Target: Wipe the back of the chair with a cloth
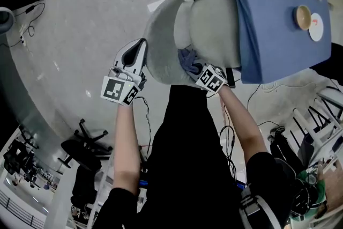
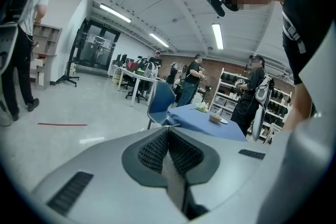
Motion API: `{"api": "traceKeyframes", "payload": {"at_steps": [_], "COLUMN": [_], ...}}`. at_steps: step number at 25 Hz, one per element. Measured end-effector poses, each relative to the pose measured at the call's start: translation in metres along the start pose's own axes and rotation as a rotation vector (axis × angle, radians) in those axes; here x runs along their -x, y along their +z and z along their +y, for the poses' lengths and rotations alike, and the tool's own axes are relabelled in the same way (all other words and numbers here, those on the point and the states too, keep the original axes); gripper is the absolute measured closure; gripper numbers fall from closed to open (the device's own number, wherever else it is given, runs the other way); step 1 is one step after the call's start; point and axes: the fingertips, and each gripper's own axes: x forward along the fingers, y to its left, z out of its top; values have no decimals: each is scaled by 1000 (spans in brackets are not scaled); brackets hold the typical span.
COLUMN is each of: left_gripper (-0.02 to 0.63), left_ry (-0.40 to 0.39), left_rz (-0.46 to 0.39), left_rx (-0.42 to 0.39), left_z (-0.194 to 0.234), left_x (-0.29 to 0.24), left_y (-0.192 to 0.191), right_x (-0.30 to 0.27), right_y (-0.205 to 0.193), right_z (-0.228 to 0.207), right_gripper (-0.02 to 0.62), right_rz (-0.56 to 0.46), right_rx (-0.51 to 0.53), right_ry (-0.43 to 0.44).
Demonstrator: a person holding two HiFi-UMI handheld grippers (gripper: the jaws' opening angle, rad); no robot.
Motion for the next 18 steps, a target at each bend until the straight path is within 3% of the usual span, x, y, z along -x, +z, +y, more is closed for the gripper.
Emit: {"api": "traceKeyframes", "payload": {"at_steps": [10,18], "left_gripper": [583,583], "left_ry": [15,19], "left_rz": [-1,1], "left_rx": [10,11], "left_z": [-1,-1], "left_x": [4,4], "left_y": [1,1], "right_x": [32,39], "right_y": [-24,-22], "right_z": [28,39], "right_gripper": [514,514], "right_rz": [137,246], "right_rx": [88,385], "right_ry": [160,170]}}
